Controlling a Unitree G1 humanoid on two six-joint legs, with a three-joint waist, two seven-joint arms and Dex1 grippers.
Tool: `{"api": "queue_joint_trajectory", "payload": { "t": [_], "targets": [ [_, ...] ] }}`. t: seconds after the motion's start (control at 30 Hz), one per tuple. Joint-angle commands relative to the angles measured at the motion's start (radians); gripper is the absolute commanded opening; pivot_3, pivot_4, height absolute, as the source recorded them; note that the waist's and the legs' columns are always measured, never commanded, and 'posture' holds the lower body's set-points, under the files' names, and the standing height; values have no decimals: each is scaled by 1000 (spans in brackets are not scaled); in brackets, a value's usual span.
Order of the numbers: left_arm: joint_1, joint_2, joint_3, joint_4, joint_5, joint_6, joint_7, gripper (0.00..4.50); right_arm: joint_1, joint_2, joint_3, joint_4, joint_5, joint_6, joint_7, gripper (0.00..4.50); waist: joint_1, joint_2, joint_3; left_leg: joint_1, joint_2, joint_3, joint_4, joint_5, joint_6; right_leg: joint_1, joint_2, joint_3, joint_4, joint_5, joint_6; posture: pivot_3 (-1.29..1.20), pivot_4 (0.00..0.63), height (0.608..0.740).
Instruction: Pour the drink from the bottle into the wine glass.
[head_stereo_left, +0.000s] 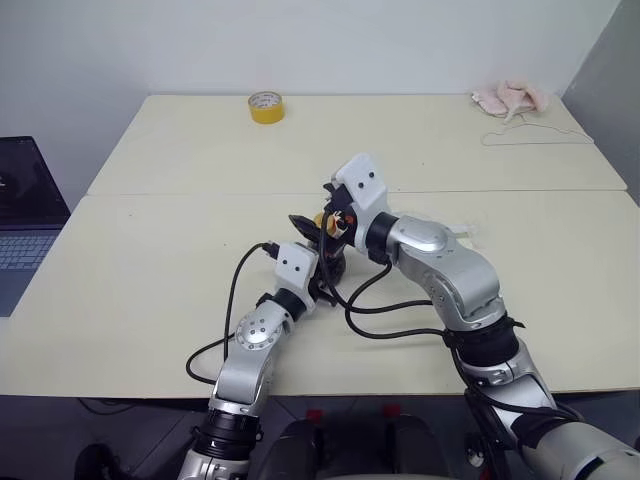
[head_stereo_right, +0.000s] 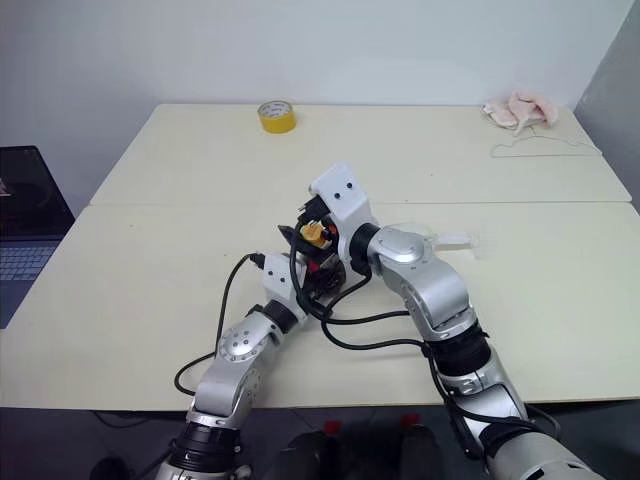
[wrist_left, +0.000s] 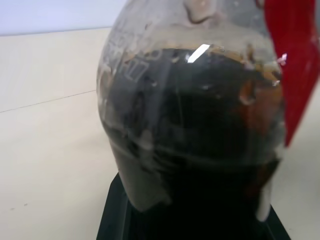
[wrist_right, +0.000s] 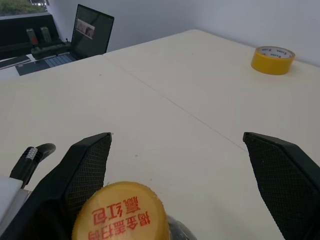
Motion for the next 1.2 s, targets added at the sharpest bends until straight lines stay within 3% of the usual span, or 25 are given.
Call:
{"api": "queue_joint_trajectory", "payload": {
  "t": [0.03, 0.5, 0.8, 1.2],
  "targets": [
    [-11, -5, 8, -6, -2, -34, 8, 808, 6, -29, -57, -10, -8, -17, -10, 4500, 0, 0, 0, 0, 0, 0, 0, 0, 0, 0, 0, 0, 0, 0, 0, 0, 150, 740],
    [-9, 0, 8, -25, -3, -26, 8, 792, 55, -82, -110, -123, 85, 42, 15, 4500, 1, 0, 0, 0, 0, 0, 0, 0, 0, 1, 0, 0, 0, 0, 0, 0, 150, 740],
    [-14, 1, 7, -23, -5, -23, 6, 792, 81, -18, -297, -196, 303, 179, -13, 4500, 2, 0, 0, 0, 0, 0, 0, 0, 0, 1, 0, 1, 0, 0, 0, 0, 150, 740],
    [-21, 2, 12, -14, -6, -25, 4, 791, 94, -80, -250, -273, 354, 179, 21, 4500, 1, 0, 0, 0, 0, 1, -1, 0, 0, 2, 0, 1, 0, 0, 0, 0, 150, 740]
  ]
}}
